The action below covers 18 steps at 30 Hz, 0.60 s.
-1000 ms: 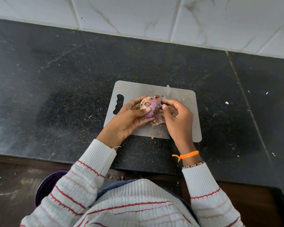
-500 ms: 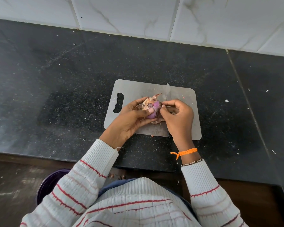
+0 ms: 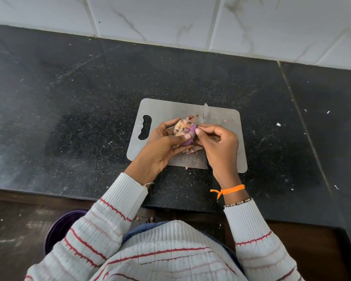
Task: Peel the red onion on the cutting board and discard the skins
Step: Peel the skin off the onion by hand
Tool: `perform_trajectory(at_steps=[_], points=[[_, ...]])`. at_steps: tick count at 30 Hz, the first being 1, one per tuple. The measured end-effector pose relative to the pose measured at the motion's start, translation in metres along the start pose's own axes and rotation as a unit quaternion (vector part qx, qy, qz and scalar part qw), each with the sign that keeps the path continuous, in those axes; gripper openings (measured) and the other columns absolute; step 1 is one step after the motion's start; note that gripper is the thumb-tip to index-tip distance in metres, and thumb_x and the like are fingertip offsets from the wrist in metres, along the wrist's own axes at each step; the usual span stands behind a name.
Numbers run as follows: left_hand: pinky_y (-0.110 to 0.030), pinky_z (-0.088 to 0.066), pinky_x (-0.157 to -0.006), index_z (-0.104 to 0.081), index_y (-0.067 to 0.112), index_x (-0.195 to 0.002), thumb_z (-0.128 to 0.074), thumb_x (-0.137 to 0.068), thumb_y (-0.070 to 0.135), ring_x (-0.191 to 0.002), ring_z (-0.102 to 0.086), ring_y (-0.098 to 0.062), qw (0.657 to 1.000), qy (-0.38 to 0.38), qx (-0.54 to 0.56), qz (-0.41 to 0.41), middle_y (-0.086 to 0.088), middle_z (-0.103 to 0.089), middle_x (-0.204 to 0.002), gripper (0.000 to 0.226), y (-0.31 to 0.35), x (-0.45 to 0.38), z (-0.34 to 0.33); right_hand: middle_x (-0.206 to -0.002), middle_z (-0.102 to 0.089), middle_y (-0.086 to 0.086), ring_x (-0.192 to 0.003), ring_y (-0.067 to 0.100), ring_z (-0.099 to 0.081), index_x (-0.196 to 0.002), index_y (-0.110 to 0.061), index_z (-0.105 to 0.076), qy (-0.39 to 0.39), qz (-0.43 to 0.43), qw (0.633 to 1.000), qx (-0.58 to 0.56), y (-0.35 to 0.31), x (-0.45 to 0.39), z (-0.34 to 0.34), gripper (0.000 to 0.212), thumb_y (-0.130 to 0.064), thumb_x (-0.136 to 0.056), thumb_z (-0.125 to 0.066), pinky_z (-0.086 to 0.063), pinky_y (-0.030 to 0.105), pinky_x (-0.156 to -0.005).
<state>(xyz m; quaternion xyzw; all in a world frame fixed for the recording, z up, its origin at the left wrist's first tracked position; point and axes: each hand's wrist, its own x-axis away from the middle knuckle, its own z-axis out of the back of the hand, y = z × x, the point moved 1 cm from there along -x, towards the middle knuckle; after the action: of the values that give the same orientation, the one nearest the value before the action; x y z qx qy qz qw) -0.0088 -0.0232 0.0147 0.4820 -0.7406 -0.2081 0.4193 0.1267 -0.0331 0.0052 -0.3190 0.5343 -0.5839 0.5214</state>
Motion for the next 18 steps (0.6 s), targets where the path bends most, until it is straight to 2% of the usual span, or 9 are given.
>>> perform_trajectory(at_steps=[4,7,10,14,18], points=[[-0.034,-0.058,-0.069,-0.051,0.007,-0.116,-0.061,-0.073,-0.016,-0.085,-0.065,-0.025,1.000,0.004,-0.017,-0.011,-0.011,-0.058,-0.108,0.049,0.0007,0.0023,-0.0011,-0.087,-0.071,0.002,-0.084,0.017,-0.069,-0.085,-0.015,-0.072,-0.001,0.001,1.000,-0.006,0.0006,-0.0011,0.0020,0.009,-0.009,-0.079,-0.070,-0.057,0.047,-0.076],[-0.035,-0.058,-0.069,-0.050,0.006,-0.119,-0.060,-0.074,-0.016,-0.090,-0.064,-0.027,1.000,0.006,-0.027,-0.015,-0.012,-0.056,-0.112,0.051,0.0006,0.0028,-0.0007,-0.081,-0.070,-0.003,-0.079,0.011,-0.068,-0.085,-0.011,-0.073,0.002,0.017,1.000,0.020,-0.0039,-0.0007,0.0015,0.008,-0.007,-0.079,-0.070,-0.058,0.038,-0.075],[-0.032,-0.060,-0.065,-0.049,0.005,-0.119,-0.058,-0.075,-0.018,-0.086,-0.065,-0.025,0.999,-0.003,-0.029,-0.014,-0.009,-0.054,-0.110,0.050,0.0003,0.0041,-0.0002,-0.075,-0.068,-0.006,-0.072,0.010,-0.067,-0.082,-0.010,-0.072,0.013,0.034,0.997,0.063,-0.0039,0.0002,0.0009,0.006,-0.006,-0.078,-0.070,-0.058,0.032,-0.070],[-0.032,-0.059,-0.067,-0.049,0.004,-0.119,-0.056,-0.075,-0.019,-0.082,-0.066,-0.025,0.999,-0.021,-0.029,-0.018,-0.005,-0.055,-0.106,0.050,0.0009,0.0050,-0.0008,-0.078,-0.071,-0.001,-0.074,0.013,-0.069,-0.084,-0.012,-0.072,0.012,-0.010,1.000,0.026,0.0010,-0.0015,0.0048,0.009,-0.006,-0.082,-0.066,-0.058,0.036,-0.073],[-0.030,-0.060,-0.063,-0.049,0.005,-0.118,-0.057,-0.074,-0.019,-0.083,-0.066,-0.026,1.000,-0.013,-0.018,-0.016,-0.009,-0.054,-0.109,0.050,0.0021,0.0028,0.0001,-0.084,-0.073,0.005,-0.079,0.020,-0.071,-0.088,-0.014,-0.071,-0.003,-0.044,0.998,-0.051,0.0020,-0.0013,0.0056,0.011,-0.016,-0.089,-0.061,-0.058,0.045,-0.076]])
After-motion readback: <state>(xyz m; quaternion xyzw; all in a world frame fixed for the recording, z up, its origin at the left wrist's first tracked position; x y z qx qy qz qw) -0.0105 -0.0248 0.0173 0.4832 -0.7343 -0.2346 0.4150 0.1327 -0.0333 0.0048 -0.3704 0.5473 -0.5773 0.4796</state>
